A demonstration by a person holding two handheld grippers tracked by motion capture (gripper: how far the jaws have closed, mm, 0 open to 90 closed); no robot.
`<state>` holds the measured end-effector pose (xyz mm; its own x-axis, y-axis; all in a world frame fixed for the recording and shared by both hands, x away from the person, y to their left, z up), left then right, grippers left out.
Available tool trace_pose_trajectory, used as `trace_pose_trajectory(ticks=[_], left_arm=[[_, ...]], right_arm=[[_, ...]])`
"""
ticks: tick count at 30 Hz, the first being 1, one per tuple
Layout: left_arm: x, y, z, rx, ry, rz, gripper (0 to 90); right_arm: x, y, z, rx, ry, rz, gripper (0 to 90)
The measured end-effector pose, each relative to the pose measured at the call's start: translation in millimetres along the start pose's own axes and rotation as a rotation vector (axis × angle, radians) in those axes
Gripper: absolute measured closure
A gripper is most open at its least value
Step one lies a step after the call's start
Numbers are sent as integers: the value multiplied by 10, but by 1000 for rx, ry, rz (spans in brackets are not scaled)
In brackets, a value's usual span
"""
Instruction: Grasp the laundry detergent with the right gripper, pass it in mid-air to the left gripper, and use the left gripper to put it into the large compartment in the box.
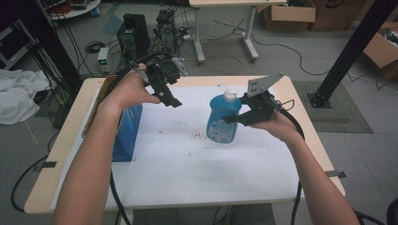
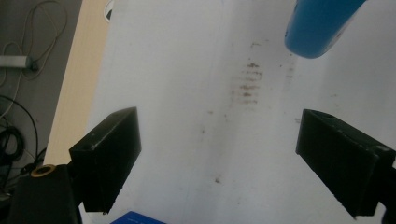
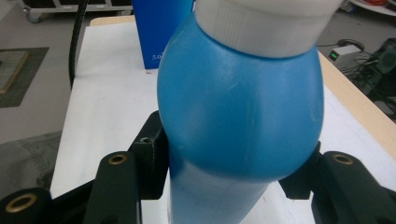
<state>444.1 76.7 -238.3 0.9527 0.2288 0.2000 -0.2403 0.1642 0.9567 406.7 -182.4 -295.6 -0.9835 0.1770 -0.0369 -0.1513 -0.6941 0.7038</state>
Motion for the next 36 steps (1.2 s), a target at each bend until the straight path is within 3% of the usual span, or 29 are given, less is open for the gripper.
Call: trace_pose_trajectory(ticks=[8, 15, 24, 36], left_arm=[[-90, 257, 160, -16, -62, -27, 144], [-206, 388, 328, 17, -124, -83, 140], [-324, 407, 558, 62, -189, -100, 137], [-386, 313, 720, 120, -215, -105, 135]], right_arm=[[-31, -44, 202, 18, 52, 37, 456], [-32, -142, 341, 30, 84, 66, 456], [-9, -225, 479, 17, 105, 82, 457], [9, -248, 540, 7, 118, 92, 458]])
Point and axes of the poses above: each handheld gripper's, and its own axes: y roughly backward along the jaws, z roughly out of its top, x roughly to its left, the point moved 3 cm from there along -y, roughly forward along the jaws, and after that the axes turned 12 degrees about x, right-handed, at the moved point
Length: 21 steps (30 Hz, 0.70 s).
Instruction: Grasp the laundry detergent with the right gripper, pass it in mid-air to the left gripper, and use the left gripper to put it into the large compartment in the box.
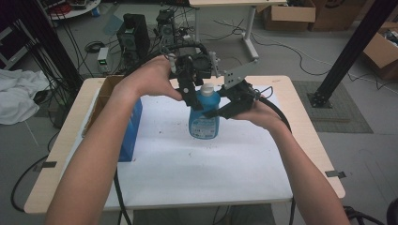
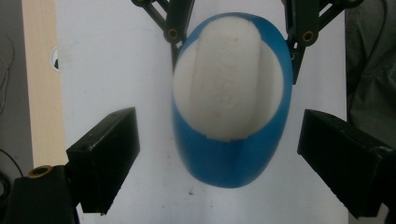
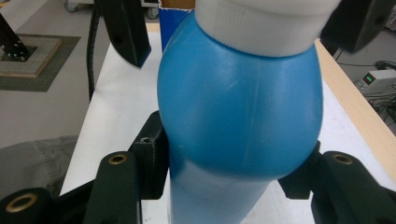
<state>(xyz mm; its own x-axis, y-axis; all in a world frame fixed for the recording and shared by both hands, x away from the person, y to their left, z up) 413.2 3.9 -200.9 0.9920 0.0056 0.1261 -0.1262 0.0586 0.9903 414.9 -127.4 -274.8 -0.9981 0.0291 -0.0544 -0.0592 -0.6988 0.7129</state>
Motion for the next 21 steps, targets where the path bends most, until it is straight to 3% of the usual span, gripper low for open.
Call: trace_pose_trajectory(ticks=[21], left_arm=[[-15, -54, 72, 49, -24, -5, 160]], right_arm=[[35, -3, 64, 8, 9, 3, 457]])
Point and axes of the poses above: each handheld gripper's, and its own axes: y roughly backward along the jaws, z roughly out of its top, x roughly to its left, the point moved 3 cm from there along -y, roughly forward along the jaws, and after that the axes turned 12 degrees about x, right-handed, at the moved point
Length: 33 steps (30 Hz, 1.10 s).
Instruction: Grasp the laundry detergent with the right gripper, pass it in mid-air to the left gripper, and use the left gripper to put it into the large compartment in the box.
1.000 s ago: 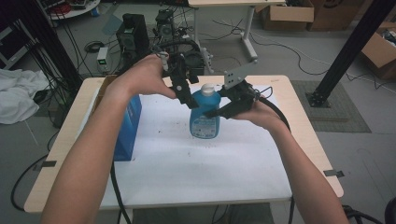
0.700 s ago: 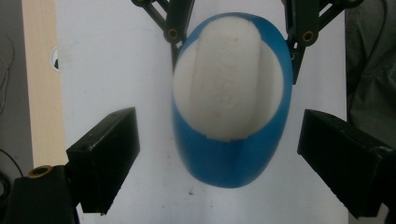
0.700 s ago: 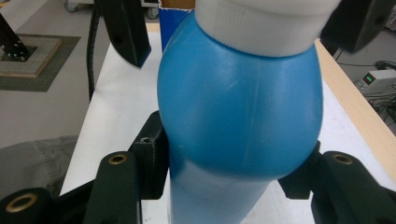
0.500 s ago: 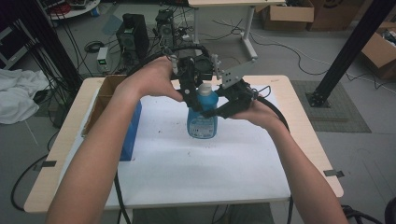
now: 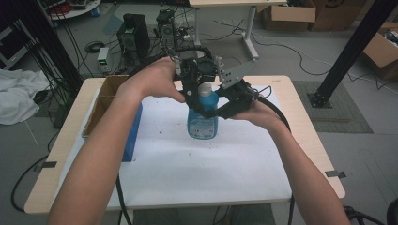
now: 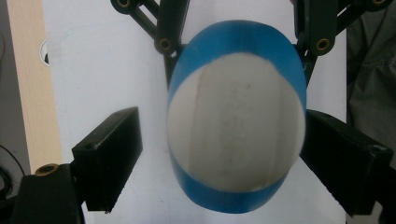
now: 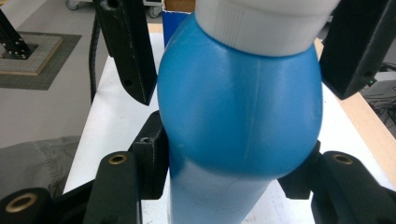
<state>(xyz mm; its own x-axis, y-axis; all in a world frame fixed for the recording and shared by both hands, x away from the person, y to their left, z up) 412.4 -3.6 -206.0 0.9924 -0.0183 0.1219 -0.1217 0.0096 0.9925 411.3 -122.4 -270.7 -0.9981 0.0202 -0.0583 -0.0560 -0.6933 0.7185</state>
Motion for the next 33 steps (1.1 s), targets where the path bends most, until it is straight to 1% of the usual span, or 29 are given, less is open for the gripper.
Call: trace_pose_trajectory(ticks=[2, 4, 6, 8, 12, 16, 19, 22, 24, 27, 31, 33], left_arm=[[-4, -5, 2, 1, 4, -1, 163], [1, -2, 6, 1, -2, -2, 174], [-2, 3, 11, -3, -8, -8, 208], [0, 8, 15, -4, -13, -9, 216], [1, 10, 15, -4, -14, -13, 237], [-1, -3, 14, 0, -4, -22, 249], [-3, -6, 14, 0, -4, -24, 268], [2, -6, 21, 1, -9, -17, 287], [6, -6, 26, 7, -18, -13, 296], [4, -14, 33, 5, -14, -19, 300], [10, -9, 25, 6, -18, -17, 306], [9, -4, 19, 0, -10, -22, 308]], right_arm=[[1, -1, 3, -3, -3, 4, 456], [3, -3, 4, -2, -1, 1, 456], [4, -8, 4, 3, -2, -1, 456], [8, -11, 3, 6, -1, -1, 456], [10, -7, 3, 4, -1, -2, 457], [10, 1, 4, 0, -2, -4, 457], [13, 1, 6, 0, -2, -5, 456], [14, 0, 4, 1, -3, -4, 456], [15, 0, 3, 2, -1, -3, 456], [19, 0, 3, 2, 0, -6, 457], [18, 7, 2, -1, -1, -5, 457], [19, 8, 2, -4, -3, -6, 456]])
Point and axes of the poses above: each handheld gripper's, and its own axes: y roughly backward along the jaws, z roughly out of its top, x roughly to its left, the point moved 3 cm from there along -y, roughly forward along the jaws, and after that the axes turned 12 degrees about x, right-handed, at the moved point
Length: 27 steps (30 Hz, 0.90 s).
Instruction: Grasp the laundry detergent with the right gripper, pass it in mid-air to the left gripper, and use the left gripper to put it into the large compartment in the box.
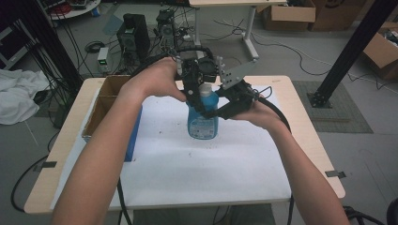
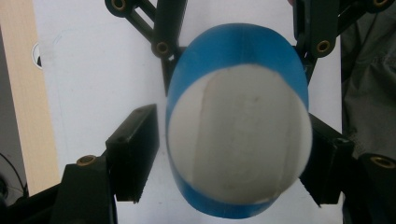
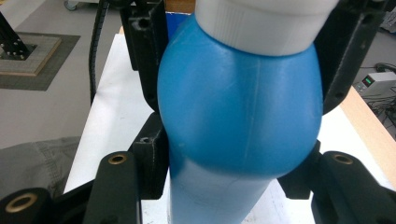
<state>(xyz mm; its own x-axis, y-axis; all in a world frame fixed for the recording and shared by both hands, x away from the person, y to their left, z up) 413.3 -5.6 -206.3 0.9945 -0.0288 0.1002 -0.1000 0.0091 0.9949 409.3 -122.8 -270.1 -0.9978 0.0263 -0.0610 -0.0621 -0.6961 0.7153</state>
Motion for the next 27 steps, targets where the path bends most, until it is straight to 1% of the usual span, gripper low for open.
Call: trace_pose_trajectory(ticks=[2, 3, 11, 13, 18, 22, 27], left_arm=[[1, 2, -5, 0, -5, -1, 311], [-7, -1, -7, -2, 1, -10, 317], [-10, -11, -11, -2, -10, -14, 343], [-15, -19, -10, -6, -9, -22, 354], [-13, -11, -10, -11, -13, -24, 376], [-16, -9, -8, -18, -6, -25, 377], [-13, -18, -6, -10, -14, -23, 380]], right_arm=[[-1, -2, -1, 2, 4, -1, 456], [-1, -3, -1, 3, 3, 1, 456], [5, -17, 4, 4, 4, 1, 456], [7, -19, 2, 6, 3, 2, 456], [2, -12, -4, 7, 5, -4, 456], [-1, -1, -3, 3, 6, -6, 456], [3, -12, -1, 13, 5, -7, 455]])
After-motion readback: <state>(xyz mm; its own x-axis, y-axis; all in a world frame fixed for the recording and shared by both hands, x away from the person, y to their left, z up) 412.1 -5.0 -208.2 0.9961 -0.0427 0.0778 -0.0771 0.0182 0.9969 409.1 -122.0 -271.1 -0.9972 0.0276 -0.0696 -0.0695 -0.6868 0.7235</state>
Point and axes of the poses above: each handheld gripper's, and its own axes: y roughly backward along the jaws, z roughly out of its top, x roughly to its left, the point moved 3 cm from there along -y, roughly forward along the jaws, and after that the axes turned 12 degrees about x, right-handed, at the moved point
